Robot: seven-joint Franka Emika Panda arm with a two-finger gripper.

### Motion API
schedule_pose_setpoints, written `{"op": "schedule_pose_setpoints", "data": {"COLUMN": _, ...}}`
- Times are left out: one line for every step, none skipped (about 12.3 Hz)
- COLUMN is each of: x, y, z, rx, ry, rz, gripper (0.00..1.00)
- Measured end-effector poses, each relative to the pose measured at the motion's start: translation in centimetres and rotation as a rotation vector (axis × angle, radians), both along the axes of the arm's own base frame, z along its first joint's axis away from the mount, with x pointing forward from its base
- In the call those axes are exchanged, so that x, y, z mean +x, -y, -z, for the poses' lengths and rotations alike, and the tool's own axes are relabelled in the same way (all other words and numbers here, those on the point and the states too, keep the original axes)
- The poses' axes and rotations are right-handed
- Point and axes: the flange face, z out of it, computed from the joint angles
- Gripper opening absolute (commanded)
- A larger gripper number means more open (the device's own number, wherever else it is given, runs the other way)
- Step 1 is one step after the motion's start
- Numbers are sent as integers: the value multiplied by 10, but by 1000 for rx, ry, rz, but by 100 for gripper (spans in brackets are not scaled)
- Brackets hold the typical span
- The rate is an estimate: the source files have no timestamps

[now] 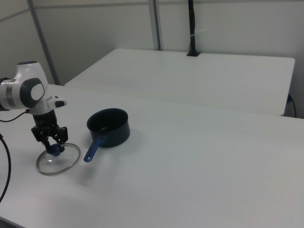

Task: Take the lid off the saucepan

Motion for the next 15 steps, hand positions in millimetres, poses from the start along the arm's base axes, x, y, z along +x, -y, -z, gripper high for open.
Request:
{"op": "schedule_pose_setpoints", "data": {"x": -1, "y": -1, "z": 2, "rx": -5, "ry": -2, "rz": 2, "gripper": 100}}
{"op": "schedule_pose_setpoints", "data": {"x": -2, "y": -3, "z": 9, "rx": -11, "ry": -12, "rz": 5, "gripper": 100}}
{"op": "schedule_pose_setpoints", "data": {"x": -1, "y": -4, "z": 12, "rx": -16, "ry": -12, "rz": 31, "gripper": 100}}
{"op": "schedule_pose_setpoints", "data": {"x": 3, "y": -7, "z": 9, "rx": -15, "ry": 0, "rz": 59, "gripper": 100}}
{"op": "schedule_pose_setpoints", "data": {"x": 9, "y": -8, "z": -4, "rx": -13, "ry": 9, "rz": 80, "gripper": 100}}
{"op": "schedule_pose_setpoints", "data": {"x": 19, "y": -9, "z": -28, "rx": -16, "ry": 8, "rz": 98, "gripper": 100}}
{"op": "schedule_pose_setpoints", "data": {"x": 30, "y": -4, "z": -63, "rx": -15, "ry": 13, "rz": 117, "gripper": 100}}
{"op": "schedule_pose_setpoints", "data": {"x": 39, "y": 6, "z": -100, "rx": -11, "ry": 20, "rz": 141, "gripper": 100}}
{"op": "schedule_pose_setpoints", "data": {"x": 45, "y": 23, "z": -134, "rx": -8, "ry": 24, "rz": 173, "gripper": 100}}
{"op": "schedule_pose_setpoints", "data": {"x": 50, "y": 47, "z": -161, "rx": -3, "ry": 31, "rz": 214, "gripper": 100}}
{"op": "schedule_pose_setpoints", "data": {"x": 55, "y": 77, "z": -183, "rx": 5, "ry": 49, "rz": 257, "gripper": 100}}
{"op": "schedule_pose_setpoints", "data": {"x": 59, "y": 113, "z": -201, "rx": 17, "ry": 73, "rz": 288, "gripper": 100}}
{"op": "schedule_pose_setpoints", "data": {"x": 60, "y": 150, "z": -215, "rx": 26, "ry": 91, "rz": 316, "gripper": 100}}
{"op": "schedule_pose_setpoints", "data": {"x": 59, "y": 186, "z": -226, "rx": 31, "ry": 108, "rz": 359, "gripper": 100}}
{"op": "schedule_pose_setpoints", "data": {"x": 58, "y": 219, "z": -234, "rx": 33, "ry": 121, "rz": 406, "gripper": 100}}
